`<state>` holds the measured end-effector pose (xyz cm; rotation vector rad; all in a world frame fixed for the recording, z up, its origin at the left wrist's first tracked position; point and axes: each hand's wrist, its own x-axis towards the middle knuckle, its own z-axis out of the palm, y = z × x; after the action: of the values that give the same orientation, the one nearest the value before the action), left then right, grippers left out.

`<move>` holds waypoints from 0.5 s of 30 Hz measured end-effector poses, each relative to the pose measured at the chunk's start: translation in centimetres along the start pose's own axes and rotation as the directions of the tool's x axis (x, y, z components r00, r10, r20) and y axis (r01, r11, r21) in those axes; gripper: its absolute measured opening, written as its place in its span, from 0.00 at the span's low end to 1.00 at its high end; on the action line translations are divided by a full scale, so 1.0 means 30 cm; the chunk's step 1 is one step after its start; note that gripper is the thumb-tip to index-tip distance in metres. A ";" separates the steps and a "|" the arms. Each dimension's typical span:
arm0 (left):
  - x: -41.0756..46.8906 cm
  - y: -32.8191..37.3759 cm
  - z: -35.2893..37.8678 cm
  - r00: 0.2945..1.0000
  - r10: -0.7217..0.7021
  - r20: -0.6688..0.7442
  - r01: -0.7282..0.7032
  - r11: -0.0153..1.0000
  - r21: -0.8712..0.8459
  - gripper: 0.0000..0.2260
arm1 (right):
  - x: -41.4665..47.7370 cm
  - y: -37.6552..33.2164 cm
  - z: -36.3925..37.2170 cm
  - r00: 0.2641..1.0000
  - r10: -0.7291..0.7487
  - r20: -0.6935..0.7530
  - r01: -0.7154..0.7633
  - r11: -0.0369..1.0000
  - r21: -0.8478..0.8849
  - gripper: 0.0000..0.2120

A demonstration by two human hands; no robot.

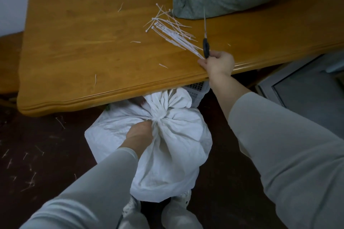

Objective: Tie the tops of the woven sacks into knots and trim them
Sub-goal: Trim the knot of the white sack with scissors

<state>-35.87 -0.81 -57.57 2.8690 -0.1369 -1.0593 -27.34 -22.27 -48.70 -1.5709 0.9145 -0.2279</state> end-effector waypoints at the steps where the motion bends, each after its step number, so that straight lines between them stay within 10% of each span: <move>1: -0.007 -0.006 0.005 1.000 0.000 0.006 0.000 1.000 0.002 0.21 | -0.022 0.006 -0.014 0.999 0.026 0.027 -0.028 0.997 0.076 0.15; 8: -0.062 -0.042 0.028 0.999 0.044 0.026 -0.042 0.997 -0.065 0.19 | -0.294 0.096 -0.141 0.937 0.194 0.292 -0.318 0.818 0.478 0.08; 15: -0.135 -0.111 0.098 0.993 0.111 0.035 -0.109 0.992 -0.060 0.16 | -0.543 0.360 -0.176 0.857 0.368 0.362 -0.491 0.796 0.354 0.11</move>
<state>-40.66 2.80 -57.56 2.7554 -0.2590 -1.0788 -45.98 -14.91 -51.56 -0.9116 0.9024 0.1138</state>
